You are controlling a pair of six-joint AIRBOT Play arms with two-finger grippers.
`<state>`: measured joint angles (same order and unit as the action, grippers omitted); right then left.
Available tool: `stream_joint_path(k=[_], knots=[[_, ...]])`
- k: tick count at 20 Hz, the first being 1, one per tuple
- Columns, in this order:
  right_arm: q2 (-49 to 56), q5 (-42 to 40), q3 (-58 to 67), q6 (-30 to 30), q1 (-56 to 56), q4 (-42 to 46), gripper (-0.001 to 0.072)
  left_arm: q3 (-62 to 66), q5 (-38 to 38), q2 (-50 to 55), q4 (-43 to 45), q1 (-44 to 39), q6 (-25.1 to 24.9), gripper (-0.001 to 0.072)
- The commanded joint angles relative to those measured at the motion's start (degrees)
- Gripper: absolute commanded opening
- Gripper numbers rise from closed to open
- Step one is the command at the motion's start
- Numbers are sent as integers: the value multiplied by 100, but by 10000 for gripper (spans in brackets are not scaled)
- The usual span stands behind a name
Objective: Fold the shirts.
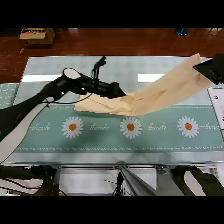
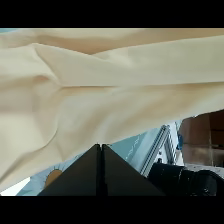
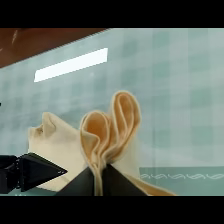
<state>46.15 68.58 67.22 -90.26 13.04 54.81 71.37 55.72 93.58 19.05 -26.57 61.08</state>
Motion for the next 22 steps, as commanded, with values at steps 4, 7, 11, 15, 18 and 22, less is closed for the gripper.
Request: stream_joint_path(k=[4, 7, 11, 15, 18, 22], knots=[[-280, 518, 4, -597, -7, 721, 29, 2, -573, 758, -811, -1261, 68, 25], [-280, 579, 4, -662, -7, 682, 29, 2, -1252, 1141, -1325, -1801, 66, 25], [-280, 844, 4, -658, -7, 708, 29, 0, -1864, 1447, -1862, -2116, -22, 24], [-280, 861, 4, -638, -7, 1082, 29, 0, -1971, 890, -1762, -1513, -417, 21], [-273, 793, 4, -361, -365, 1025, 29, 0, -1825, -50, -774, -564, -450, 21], [50, -647, 2, -907, -1987, 1491, 29, 2, -839, -1495, 72, 1152, -448, 22]])
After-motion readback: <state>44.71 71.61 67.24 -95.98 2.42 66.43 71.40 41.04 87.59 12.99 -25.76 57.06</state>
